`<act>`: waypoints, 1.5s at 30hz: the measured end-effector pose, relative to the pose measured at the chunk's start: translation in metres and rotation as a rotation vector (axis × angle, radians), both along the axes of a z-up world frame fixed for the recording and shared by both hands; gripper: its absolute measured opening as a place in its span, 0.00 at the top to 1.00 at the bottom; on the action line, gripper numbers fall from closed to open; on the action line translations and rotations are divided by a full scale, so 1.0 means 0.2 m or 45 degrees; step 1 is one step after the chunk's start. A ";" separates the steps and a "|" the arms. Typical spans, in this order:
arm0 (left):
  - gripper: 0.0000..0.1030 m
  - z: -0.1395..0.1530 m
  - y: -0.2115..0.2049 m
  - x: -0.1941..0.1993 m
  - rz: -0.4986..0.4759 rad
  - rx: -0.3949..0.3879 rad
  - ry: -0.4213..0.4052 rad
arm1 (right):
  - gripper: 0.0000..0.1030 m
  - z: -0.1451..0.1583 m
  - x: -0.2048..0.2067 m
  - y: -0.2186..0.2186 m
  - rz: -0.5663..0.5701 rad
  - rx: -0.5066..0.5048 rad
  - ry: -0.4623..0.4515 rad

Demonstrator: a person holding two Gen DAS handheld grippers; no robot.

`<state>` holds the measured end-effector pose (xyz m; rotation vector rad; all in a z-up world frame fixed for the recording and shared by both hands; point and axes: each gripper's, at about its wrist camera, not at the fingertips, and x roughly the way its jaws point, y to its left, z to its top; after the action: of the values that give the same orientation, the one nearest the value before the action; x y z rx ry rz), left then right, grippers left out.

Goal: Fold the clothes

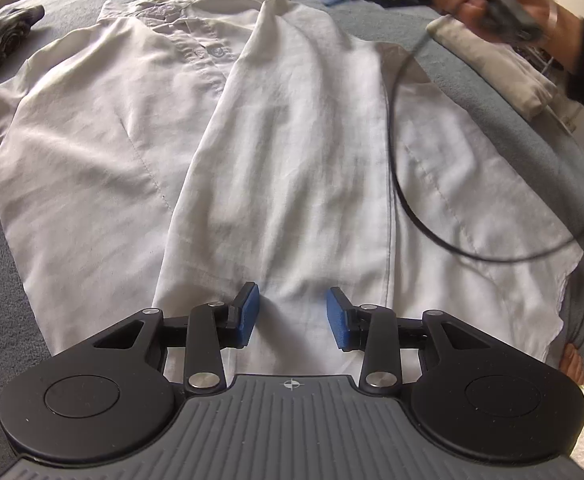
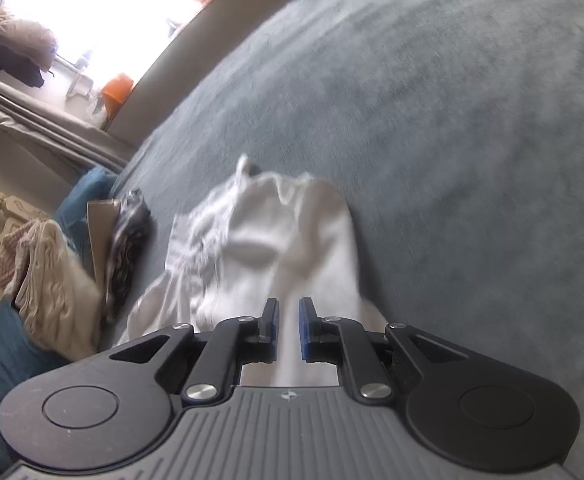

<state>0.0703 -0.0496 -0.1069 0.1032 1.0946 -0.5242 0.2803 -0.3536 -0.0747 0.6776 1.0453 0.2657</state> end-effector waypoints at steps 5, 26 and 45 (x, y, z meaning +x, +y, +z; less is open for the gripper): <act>0.64 0.00 0.00 0.01 0.041 -0.016 0.016 | 0.90 -0.18 -0.06 -0.05 0.000 -0.085 0.156; 0.63 0.11 0.08 -0.11 0.198 -0.064 0.049 | 0.86 -0.04 -0.50 -0.14 -0.102 0.238 0.129; 0.51 0.15 0.93 -0.22 1.243 -0.395 -0.001 | 0.86 -0.14 -0.76 0.60 0.427 0.320 0.320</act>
<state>0.0269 0.1373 -0.0769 -0.6758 0.9179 0.1950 0.1291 -0.2330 -0.1029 0.7724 1.3818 0.6226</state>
